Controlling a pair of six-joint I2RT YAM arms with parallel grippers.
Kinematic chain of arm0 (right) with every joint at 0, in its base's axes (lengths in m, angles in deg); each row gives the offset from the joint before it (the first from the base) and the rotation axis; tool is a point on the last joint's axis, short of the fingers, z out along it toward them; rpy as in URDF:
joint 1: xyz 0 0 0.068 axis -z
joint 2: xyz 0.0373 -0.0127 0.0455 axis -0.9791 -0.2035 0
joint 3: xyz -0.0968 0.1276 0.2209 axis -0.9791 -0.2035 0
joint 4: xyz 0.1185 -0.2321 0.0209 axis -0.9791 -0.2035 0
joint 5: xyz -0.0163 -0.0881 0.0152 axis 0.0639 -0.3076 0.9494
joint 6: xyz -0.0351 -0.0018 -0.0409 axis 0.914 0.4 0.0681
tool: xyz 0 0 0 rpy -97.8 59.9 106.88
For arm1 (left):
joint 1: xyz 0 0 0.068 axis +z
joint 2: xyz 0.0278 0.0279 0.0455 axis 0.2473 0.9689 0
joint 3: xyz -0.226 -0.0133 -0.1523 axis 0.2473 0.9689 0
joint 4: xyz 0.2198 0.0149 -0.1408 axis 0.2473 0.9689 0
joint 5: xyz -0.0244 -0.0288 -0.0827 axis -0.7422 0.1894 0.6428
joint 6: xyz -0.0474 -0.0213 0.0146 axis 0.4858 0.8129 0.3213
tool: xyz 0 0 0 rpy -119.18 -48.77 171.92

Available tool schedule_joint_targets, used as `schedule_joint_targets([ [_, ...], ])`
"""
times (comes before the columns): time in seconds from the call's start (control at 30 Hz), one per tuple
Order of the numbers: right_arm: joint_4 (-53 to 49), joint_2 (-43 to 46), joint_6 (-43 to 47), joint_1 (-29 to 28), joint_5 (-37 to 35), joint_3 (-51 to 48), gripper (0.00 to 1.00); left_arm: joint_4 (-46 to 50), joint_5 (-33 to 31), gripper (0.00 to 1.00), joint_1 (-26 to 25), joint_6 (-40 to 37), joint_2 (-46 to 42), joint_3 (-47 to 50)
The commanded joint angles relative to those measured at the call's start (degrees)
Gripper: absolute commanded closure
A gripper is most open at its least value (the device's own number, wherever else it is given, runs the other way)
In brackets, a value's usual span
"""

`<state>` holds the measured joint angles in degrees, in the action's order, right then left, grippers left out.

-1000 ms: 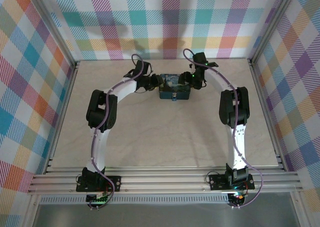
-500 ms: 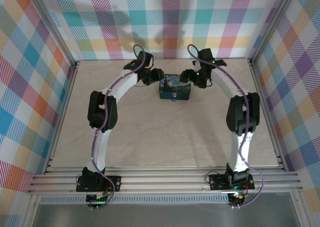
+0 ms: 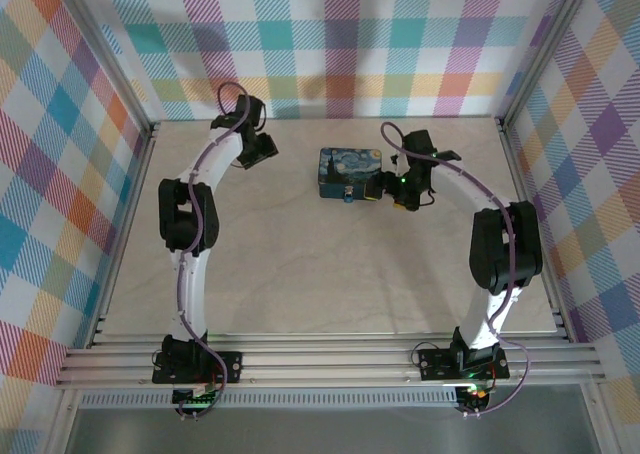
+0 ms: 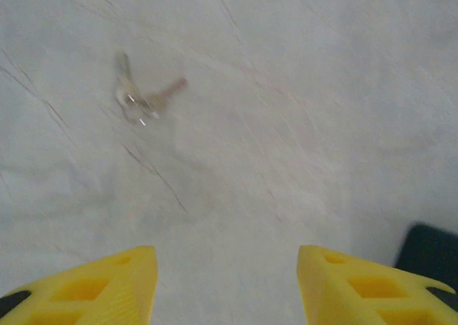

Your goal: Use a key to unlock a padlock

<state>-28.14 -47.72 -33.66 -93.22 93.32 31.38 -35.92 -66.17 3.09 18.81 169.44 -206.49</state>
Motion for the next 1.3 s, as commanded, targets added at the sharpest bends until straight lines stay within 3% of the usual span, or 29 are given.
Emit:
schedule_joint_targets([
  [0.0, 2.92, 1.45, -0.98, -0.07, 2.09, -0.40, 0.17, 5.83, -4.16, 0.50, 0.88, 0.20, 4.49, -4.84],
  [0.47, 3.90, 0.19, -1.42, -0.72, 2.27, -0.53, 0.18, 7.75, -9.66, 0.53, 2.51, -0.28, 13.28, -15.83],
  [0.73, 4.05, 0.27, -1.60, -1.20, 2.45, -1.04, 0.18, 7.05, -10.28, 0.53, 2.91, -0.86, 14.42, -16.76],
  [1.27, 3.20, 1.37, -1.43, -1.45, 1.75, -0.42, 0.18, 5.55, -9.44, 0.65, 3.39, -3.50, 16.43, -17.41],
])
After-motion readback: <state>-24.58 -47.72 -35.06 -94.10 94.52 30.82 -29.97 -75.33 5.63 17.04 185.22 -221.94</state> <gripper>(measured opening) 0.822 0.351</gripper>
